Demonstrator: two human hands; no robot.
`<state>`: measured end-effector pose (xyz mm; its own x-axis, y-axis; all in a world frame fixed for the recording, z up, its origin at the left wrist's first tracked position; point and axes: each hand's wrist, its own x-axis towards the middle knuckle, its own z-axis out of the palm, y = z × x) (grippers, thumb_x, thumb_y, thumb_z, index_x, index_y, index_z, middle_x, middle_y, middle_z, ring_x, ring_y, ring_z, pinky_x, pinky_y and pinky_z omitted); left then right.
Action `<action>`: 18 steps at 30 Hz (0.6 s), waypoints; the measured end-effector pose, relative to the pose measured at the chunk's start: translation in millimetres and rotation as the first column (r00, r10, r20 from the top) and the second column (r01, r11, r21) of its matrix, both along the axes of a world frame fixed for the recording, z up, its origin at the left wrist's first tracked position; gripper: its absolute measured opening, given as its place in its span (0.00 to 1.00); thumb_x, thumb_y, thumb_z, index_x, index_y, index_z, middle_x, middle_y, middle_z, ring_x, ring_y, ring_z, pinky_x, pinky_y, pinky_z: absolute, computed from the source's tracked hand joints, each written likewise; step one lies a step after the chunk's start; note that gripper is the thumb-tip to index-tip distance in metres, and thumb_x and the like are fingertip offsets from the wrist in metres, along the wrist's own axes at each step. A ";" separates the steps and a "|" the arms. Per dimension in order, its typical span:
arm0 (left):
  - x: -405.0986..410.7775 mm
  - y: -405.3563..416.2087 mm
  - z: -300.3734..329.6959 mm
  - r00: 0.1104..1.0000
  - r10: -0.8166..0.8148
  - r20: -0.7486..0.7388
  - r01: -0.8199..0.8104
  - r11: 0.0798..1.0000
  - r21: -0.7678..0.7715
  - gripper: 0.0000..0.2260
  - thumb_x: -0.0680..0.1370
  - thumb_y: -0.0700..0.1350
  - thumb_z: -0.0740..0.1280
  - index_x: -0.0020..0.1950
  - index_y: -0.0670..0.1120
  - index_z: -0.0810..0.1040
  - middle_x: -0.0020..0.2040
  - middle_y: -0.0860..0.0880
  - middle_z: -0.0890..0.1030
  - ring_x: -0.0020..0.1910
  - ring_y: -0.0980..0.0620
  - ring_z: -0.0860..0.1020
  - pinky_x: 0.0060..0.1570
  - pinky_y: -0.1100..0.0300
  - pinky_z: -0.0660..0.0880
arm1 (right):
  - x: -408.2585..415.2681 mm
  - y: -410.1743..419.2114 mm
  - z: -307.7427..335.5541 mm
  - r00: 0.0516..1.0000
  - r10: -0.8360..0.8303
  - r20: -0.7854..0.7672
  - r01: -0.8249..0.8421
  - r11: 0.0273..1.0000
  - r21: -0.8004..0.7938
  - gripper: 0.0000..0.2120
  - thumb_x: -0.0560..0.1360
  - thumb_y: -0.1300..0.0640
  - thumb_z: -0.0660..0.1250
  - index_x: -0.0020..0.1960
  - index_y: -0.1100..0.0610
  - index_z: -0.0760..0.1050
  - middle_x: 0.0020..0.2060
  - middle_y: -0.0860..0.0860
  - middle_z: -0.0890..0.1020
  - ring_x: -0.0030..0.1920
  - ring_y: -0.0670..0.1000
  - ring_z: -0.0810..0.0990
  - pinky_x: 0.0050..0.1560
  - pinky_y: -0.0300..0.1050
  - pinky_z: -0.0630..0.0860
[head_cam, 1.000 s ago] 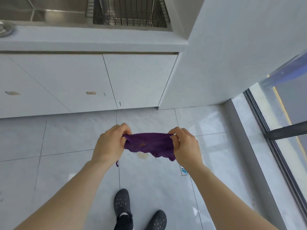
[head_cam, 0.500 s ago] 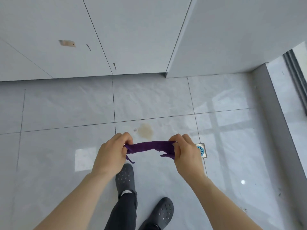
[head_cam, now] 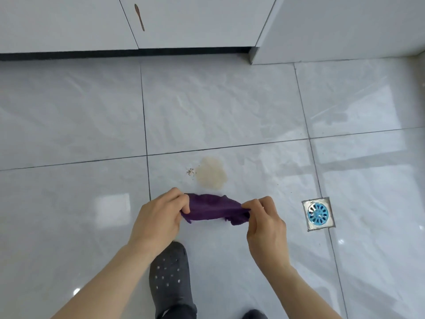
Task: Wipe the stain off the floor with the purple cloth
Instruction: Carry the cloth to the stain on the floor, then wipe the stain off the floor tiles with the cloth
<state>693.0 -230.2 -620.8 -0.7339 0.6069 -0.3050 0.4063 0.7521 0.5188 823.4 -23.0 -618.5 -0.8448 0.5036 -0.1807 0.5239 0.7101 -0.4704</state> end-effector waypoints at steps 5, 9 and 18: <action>-16.2 8.0 -67.6 0.991 -0.071 -0.113 0.074 0.997 0.020 0.16 0.65 0.28 0.72 0.39 0.48 0.78 0.42 0.54 0.79 0.36 0.49 0.79 0.26 0.57 0.71 | -21.7 8.1 -65.9 0.997 -0.003 -0.072 0.006 0.999 0.036 0.22 0.67 0.79 0.63 0.50 0.57 0.80 0.45 0.50 0.74 0.29 0.56 0.72 0.26 0.52 0.72; -18.7 17.1 -111.9 0.980 -0.114 -0.166 0.127 0.989 0.071 0.14 0.65 0.30 0.72 0.40 0.48 0.77 0.42 0.54 0.78 0.36 0.50 0.78 0.26 0.59 0.69 | -41.7 20.2 -104.7 0.984 -0.056 -0.170 0.064 0.997 0.044 0.17 0.72 0.76 0.63 0.49 0.57 0.80 0.46 0.51 0.76 0.30 0.56 0.74 0.28 0.53 0.75; -24.5 37.4 -156.6 0.965 -0.030 -0.261 0.077 0.982 0.173 0.11 0.67 0.34 0.63 0.42 0.49 0.70 0.42 0.54 0.73 0.34 0.54 0.67 0.24 0.60 0.66 | -76.4 28.9 -143.3 0.945 -0.091 -0.314 0.126 0.988 0.092 0.15 0.73 0.76 0.62 0.48 0.58 0.79 0.47 0.51 0.76 0.31 0.54 0.73 0.29 0.50 0.73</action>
<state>668.5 -192.8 -777.4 -0.7381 0.6747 0.0072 0.5803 0.6293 0.5170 747.0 6.0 -761.8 -0.7897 0.5970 0.1413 0.4421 0.7134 -0.5436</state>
